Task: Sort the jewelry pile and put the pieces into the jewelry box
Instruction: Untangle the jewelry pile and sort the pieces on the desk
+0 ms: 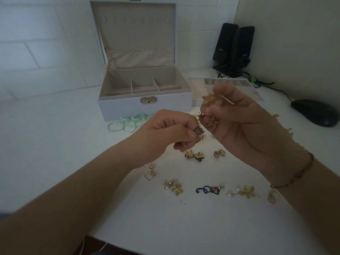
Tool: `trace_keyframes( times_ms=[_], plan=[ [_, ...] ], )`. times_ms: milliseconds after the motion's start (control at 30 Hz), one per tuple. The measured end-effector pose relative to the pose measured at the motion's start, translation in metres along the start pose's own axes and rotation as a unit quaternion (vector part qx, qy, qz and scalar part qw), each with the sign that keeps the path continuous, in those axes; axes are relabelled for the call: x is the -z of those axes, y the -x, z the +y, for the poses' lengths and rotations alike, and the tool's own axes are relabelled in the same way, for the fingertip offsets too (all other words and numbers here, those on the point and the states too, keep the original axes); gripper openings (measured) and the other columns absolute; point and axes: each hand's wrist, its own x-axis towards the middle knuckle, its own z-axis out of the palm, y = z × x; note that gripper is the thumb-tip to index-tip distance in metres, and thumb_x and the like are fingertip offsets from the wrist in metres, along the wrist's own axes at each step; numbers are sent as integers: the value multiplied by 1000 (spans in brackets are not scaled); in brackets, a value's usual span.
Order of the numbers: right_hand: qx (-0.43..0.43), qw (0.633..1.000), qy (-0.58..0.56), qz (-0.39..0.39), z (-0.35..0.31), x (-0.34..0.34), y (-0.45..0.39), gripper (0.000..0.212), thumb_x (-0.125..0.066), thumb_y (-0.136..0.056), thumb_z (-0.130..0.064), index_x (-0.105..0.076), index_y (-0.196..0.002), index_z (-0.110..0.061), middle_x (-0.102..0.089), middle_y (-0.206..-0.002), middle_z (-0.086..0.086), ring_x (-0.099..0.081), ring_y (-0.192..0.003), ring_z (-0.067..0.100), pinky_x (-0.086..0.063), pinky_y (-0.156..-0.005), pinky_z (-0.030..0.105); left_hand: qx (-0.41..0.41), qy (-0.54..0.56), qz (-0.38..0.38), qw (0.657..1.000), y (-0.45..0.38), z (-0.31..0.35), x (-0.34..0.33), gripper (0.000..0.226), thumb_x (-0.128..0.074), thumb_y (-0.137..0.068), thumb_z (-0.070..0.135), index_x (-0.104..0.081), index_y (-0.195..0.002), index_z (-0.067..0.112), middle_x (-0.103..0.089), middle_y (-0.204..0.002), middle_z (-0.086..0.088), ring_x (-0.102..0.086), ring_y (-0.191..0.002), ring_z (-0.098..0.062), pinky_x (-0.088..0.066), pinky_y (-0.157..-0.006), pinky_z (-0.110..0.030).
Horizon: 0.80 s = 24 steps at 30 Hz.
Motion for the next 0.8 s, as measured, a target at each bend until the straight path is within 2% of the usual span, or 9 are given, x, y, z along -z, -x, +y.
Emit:
trace_keyframes(
  times_ms=[100, 167, 267, 300, 367, 467, 533, 733, 800],
  plan=[
    [21, 1000, 8, -17, -3, 1, 0, 29, -63, -65, 6, -69, -84, -16, -53, -69, 0, -55, -77, 15, -52, -67, 24, -25, -4, 22, 999, 0, 0, 3, 22, -53, -76, 15, -65, -63, 29, -45, -57, -12, -35, -54, -30, -30, -56, -43],
    [27, 999, -10, -39, -7, 2, 0, 29, -67, -64, 4, -69, -86, -15, -52, -70, 1, -56, -75, 15, -51, -67, 25, -26, -30, 6, 999, 1, 4, 7, 25, -53, -73, 15, -64, -60, 33, -46, -56, -5, -35, -54, -25, -33, -55, -33],
    [29, 997, 6, -73, -8, 3, 1, 25, -67, -67, 0, -68, -89, -12, -51, -74, 6, -54, -69, 16, -50, -70, 30, -10, -136, -34, 990, 7, 13, 22, 20, -54, -75, 15, -57, -59, 25, -44, -57, -3, -38, -54, -12, -32, -57, -19],
    [30, 996, 30, -79, -8, 2, 2, 21, -66, -70, -2, -68, -89, -11, -53, -75, 8, -54, -68, 16, -50, -73, 31, -13, -179, -23, 983, 8, 16, 28, 18, -54, -77, 16, -57, -61, 24, -46, -57, 1, -40, -54, -9, -33, -57, -18],
    [25, 990, 113, -82, -4, 0, 3, 14, -63, -78, -4, -67, -91, -10, -57, -76, 10, -55, -69, 17, -51, -77, 34, -41, -216, 60, 974, 8, 20, 40, 20, -55, -76, 17, -57, -59, 28, -48, -56, 4, -40, -52, -7, -33, -56, -19],
    [12, 950, 299, -88, 4, -7, 5, 19, -55, -89, 0, -68, -94, -13, -65, -80, 12, -62, -76, 22, -51, -82, 39, -91, -157, 220, 959, 7, 21, 53, 24, -52, -71, 15, -50, -50, 28, -39, -50, 10, -31, -48, -9, -26, -53, -22],
    [-2, 923, 373, -97, 8, -15, 4, 19, -56, -89, 4, -68, -94, -10, -68, -82, 13, -65, -78, 24, -54, -81, 37, -98, -120, 281, 947, 5, 19, 56, 25, -50, -69, 15, -44, -48, 25, -33, -49, 6, -24, -48, -14, -21, -50, -23],
    [0, 842, 534, -81, 14, -32, -5, 11, -72, -82, -7, -71, -85, -18, -72, -78, 2, -68, -71, 10, -56, -74, 22, -90, -110, 320, 937, 3, 18, 54, 26, -49, -72, 3, -34, -53, -5, -22, -53, -18, -22, -48, -13, -20, -46, -20],
    [7, 821, 566, -75, 16, -32, -6, 11, -73, -81, -10, -71, -82, -21, -72, -77, -3, -65, -68, 3, -53, -66, 16, -95, -105, 309, 941, 2, 16, 54, 28, -52, -70, 8, -34, -51, -3, -23, -50, -13, -22, -47, -12, -20, -46, -20]
  ],
)
